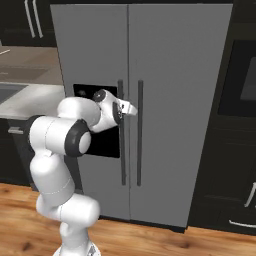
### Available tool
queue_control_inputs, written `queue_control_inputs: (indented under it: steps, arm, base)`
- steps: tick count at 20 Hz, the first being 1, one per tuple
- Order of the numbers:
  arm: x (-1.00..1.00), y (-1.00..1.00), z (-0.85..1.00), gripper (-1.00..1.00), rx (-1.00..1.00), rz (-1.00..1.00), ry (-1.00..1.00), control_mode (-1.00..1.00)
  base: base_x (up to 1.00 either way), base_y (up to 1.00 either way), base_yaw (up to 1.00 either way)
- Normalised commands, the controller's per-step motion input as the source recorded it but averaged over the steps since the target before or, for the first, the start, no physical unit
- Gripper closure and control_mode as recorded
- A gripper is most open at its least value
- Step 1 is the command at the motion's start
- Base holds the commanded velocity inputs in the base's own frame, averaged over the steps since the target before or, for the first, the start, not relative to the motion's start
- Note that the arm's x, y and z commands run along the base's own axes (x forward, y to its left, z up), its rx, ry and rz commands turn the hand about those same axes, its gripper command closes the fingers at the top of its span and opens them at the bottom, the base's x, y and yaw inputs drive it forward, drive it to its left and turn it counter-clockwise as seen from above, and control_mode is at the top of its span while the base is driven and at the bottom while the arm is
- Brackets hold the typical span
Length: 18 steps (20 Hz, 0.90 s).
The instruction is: Store the hot dog in the freezer for long-term storage. Close the freezer door after placing the cooked food.
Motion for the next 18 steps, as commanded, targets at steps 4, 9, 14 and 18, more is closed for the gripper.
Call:
queue_control_inputs:
  steps: [4, 9, 14, 18]
  arm:
    - [0.27, -0.19, 0.61, -1.00, 0.01, 0.00, 0.11, -1.00]
    - [0.23, -0.24, 0.23, -1.00, 0.07, 0.04, 0.09, -1.00]
    - [0.20, -0.09, 0.00, -1.00, 0.07, 0.00, -0.01, -1.00]
    - [0.59, 0.00, 0.14, -1.00, 0.00, 0.00, -0.05, -1.00]
  base:
    - [0.00, 0.00, 0.00]
    - [0.00, 0.00, 0.00]
    - [0.00, 0.00, 0.00]
    - [0.00, 0.00, 0.00]
